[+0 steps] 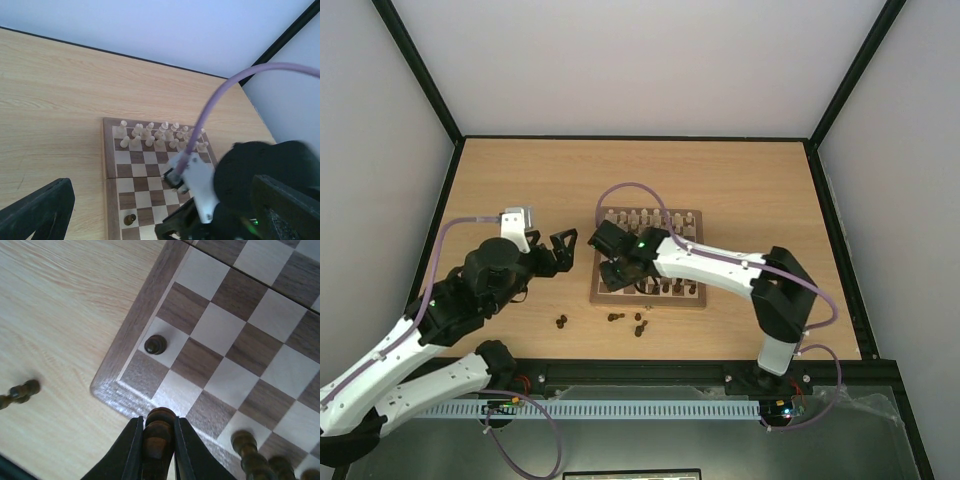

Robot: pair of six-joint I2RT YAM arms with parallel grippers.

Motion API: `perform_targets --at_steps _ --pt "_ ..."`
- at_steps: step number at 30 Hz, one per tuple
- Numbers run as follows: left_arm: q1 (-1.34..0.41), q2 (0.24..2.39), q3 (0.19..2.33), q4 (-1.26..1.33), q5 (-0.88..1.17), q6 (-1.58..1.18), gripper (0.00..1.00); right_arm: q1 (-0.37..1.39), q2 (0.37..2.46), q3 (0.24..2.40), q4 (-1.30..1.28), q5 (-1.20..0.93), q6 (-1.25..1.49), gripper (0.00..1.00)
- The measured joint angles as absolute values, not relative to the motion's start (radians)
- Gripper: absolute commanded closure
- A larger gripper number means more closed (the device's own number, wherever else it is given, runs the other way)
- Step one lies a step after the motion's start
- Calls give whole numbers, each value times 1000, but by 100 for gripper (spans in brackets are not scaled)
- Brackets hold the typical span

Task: Set up the chess pieces on the board
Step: Place the chess piece on the chessboard.

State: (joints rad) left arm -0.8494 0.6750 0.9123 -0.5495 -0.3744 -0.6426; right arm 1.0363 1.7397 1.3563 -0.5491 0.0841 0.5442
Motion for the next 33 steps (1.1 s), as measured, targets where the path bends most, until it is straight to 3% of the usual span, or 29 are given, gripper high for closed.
perform_targets --at_steps 9,33 --pt "-849 627 912 -549 -381 -638 1 1058 1889 1396 -580 178 562 90" --pt "-849 642 912 -552 -402 -636 1 1072 1920 1393 -564 148 546 86"
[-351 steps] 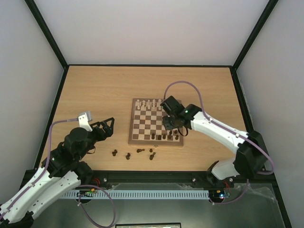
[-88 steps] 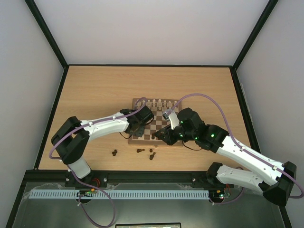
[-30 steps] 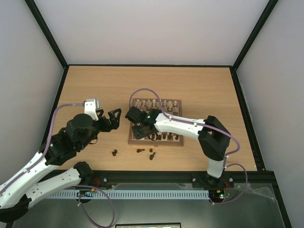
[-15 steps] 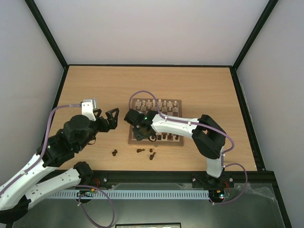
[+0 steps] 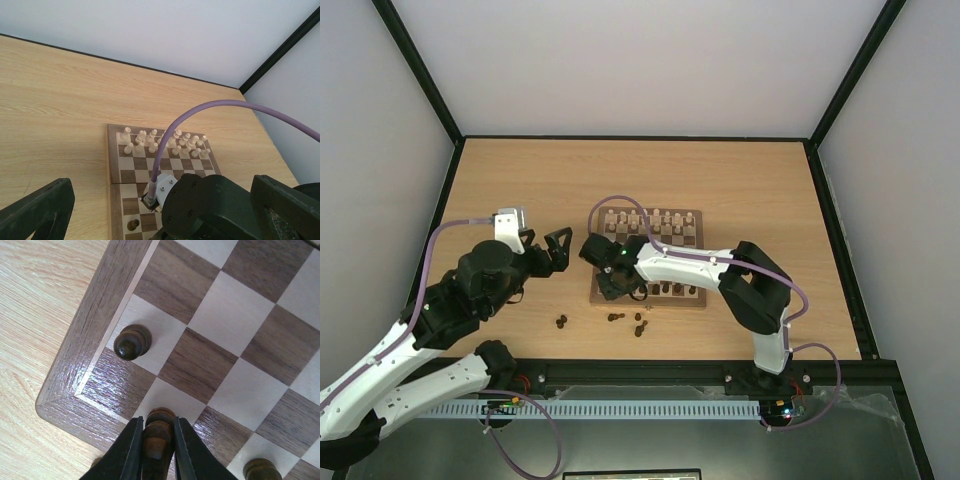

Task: Set up the chess pieces on the board
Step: Place the chess piece on the chessboard.

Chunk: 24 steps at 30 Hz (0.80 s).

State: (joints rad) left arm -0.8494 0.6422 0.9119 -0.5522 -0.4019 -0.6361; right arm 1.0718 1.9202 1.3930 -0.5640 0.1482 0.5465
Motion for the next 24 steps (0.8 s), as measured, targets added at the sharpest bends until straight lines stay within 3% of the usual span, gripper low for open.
perform_targets --at_steps 11,24 --pt "-849 648 912 -551 -402 -636 1 1073 1930 1389 -552 142 541 74" --pt "-849 640 907 -553 -406 -636 1 1106 1858 1375 -573 197 538 67"
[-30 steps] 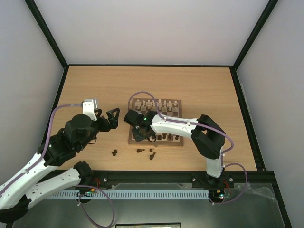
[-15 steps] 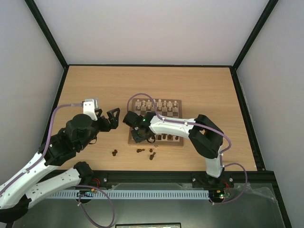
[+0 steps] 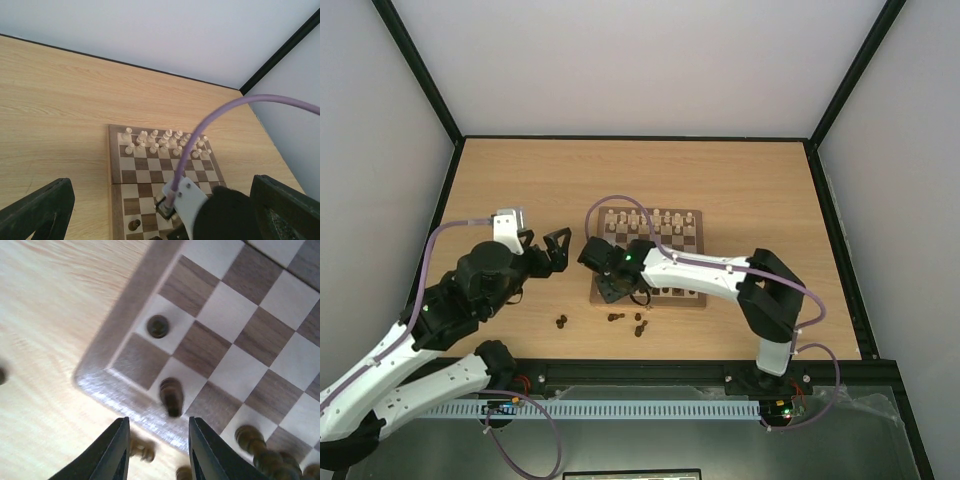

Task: Set up the chess pieces on the board
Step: Place the chess piece on the chessboard, then pick up the chess piece at the center of the board.

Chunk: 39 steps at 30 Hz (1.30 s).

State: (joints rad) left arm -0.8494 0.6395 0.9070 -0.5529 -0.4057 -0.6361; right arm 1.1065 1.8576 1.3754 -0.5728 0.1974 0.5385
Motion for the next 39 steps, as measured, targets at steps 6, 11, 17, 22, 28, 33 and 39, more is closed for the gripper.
perform_targets --at_steps 6,11,17,22,28,33,39 --pt "-849 602 907 -563 -409 -640 1 1214 1771 1419 -607 225 538 67" --pt "-849 559 915 -585 -408 -649 1 1295 1773 1469 -601 175 530 67" --pt "-849 473 959 -606 -385 -662 1 1313 1888 1560 -589 105 510 64" --pt "-849 400 1000 -617 -377 -667 1 1311 2041 1670 -592 100 496 61" --pt "-849 384 1019 -631 -377 -674 1 1302 2141 1773 -607 104 493 64" --pt "-849 384 1019 -648 -377 -675 1 1279 2149 1782 -611 105 493 64" --pt "-849 384 1019 -657 -377 -675 1 1265 2177 1788 -612 97 493 65"
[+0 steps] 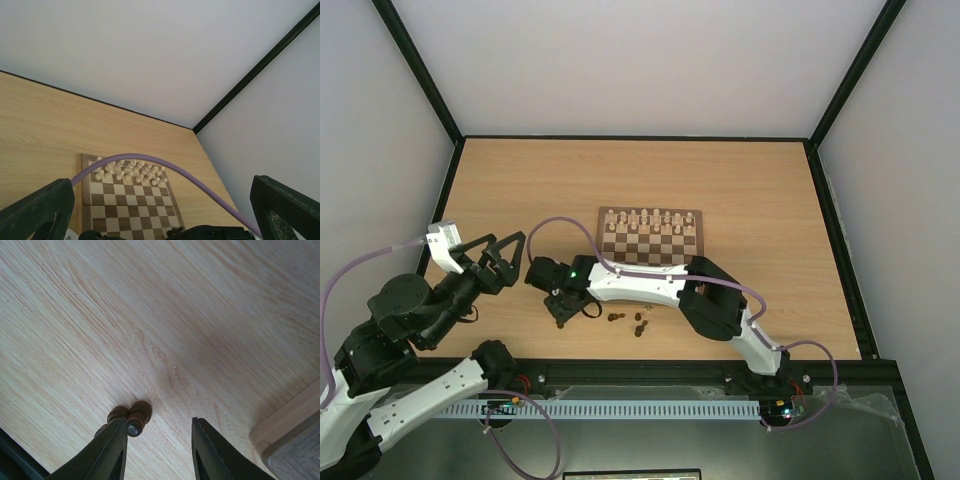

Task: Set up the chess pieces on the board
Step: Pick up the chess piece at the center of the board.

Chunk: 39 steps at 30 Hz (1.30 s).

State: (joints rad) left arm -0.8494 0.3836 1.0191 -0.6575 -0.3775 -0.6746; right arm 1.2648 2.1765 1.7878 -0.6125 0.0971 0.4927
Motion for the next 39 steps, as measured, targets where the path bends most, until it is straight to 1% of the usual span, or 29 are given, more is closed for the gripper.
perform_targets --at_steps 5,33,39 --pt "-849 384 1018 -658 -377 -674 1 1265 2195 1787 -615 83 488 67" --pt "-848 385 1001 -657 -379 -674 1 1272 2206 1786 -613 30 473 68" --pt "-848 385 1001 -657 -379 -673 1 1272 2217 1800 -612 29 471 71"
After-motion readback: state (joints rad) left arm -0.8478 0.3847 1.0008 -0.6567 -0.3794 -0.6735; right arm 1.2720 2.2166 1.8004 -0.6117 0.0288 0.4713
